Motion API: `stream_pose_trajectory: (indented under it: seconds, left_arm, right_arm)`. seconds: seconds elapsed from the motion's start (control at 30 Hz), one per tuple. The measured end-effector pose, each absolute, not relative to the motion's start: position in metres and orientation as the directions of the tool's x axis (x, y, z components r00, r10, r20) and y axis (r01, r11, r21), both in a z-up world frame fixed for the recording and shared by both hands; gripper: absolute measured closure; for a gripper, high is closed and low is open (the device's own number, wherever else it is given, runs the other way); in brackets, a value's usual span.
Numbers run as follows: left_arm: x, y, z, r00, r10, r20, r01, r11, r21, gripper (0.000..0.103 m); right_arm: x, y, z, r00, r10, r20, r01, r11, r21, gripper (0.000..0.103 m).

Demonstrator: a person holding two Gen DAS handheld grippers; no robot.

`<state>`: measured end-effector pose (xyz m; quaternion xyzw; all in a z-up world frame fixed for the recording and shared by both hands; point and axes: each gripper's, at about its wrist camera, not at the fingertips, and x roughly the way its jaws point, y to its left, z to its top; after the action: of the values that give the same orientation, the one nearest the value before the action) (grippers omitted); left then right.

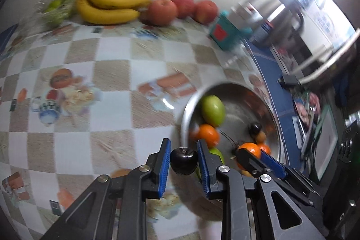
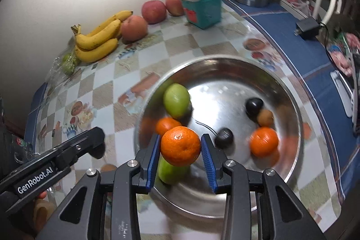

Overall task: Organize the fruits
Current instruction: 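Carry the tangerine with the right tool while the left tool carries the black plum over the bowl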

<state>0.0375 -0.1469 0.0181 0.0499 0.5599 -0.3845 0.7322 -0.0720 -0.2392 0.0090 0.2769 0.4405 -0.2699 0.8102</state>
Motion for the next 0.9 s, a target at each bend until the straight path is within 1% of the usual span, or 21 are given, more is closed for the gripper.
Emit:
stream_pose_trajectory:
  seconds: [0.13,0.3,0.7,0.9]
  left_arm:
    - [0.020,-0.161,0.012,0.025,-0.489,-0.872,0.649,0.672,-0.358,0.077]
    - [0.009,-0.171,-0.003,-0.035,-0.464,-0.885,0.641,0.669,-0.376,0.077]
    - [0.004,-0.180,-0.014,-0.039,-0.462,-0.886,0.643,0.667,-0.377,0.077]
    - [0.009,-0.175,-0.017,-0.064,-0.481,-0.874,0.611,0.674,-0.415,0.076]
  right_arm:
    - [-0.086,-0.241,0.000,0.445,-0.175,-0.878,0.693,0.688,0.215,0.065]
    - [-0.098,-0.244,-0.013,0.402,-0.161,-0.901,0.709,0.678,0.194,0.065]
    - [-0.105,-0.242,-0.021,0.380,-0.147,-0.913,0.706,0.684,0.184,0.065]
    - [-0.104,-0.242,-0.023,0.372,-0.144,-0.917,0.707,0.685,0.179,0.065]
